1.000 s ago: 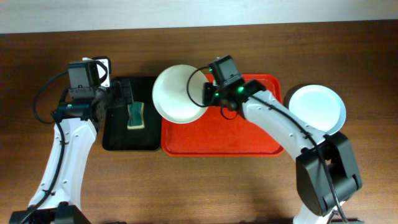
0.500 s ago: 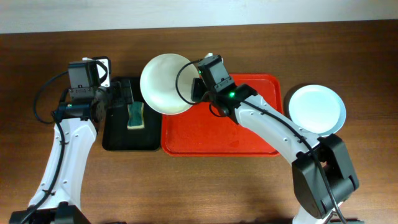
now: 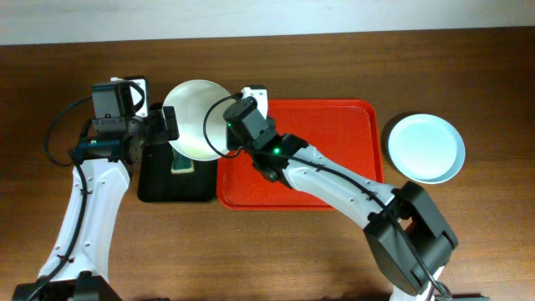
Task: Clean dirty plates on tray and stack at the side
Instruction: 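Lift the white plate with the right gripper and tilt it up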
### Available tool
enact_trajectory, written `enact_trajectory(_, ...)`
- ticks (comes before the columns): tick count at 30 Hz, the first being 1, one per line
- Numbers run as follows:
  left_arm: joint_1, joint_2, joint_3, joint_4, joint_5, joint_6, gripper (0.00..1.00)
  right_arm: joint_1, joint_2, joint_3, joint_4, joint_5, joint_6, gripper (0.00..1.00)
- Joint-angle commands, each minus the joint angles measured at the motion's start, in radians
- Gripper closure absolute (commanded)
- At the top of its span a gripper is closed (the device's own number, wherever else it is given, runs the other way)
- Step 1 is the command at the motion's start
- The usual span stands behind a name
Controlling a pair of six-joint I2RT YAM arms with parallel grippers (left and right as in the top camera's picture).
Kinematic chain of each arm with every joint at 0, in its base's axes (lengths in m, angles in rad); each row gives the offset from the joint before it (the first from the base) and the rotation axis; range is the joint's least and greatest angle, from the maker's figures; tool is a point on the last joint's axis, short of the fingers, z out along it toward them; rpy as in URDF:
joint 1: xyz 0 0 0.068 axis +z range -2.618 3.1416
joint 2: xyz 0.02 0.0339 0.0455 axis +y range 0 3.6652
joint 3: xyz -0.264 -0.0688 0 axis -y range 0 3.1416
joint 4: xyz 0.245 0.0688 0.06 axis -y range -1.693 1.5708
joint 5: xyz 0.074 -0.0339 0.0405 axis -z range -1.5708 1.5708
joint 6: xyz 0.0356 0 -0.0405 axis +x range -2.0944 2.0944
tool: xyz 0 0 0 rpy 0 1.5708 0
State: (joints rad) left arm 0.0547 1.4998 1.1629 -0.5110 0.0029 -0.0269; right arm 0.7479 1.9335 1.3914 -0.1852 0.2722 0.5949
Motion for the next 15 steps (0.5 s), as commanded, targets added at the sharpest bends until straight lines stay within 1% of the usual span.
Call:
enact_trajectory(1,0.0,-0.01,0.001,0.002,-0.003,-0.01,0.01,0.011,0.007,0.023,0.047,0.105,-0.023,0.96)
enact_trajectory(6,0.0,-0.01,0.001,0.002,-0.003,-0.01,0.01,0.012,0.007,0.023,0.116,0.107,-0.11,0.96)
enact_trajectory(10,0.0,-0.01,0.001,0.002,-0.003,-0.01,0.01,0.012,0.007,0.023,0.138,0.133,-0.14,0.96)
enact_trajectory(15,0.0,-0.01,0.001,0.002,-0.003,-0.01,0.01,0.012,0.007,0.023,0.195,0.133,-0.256,0.96)
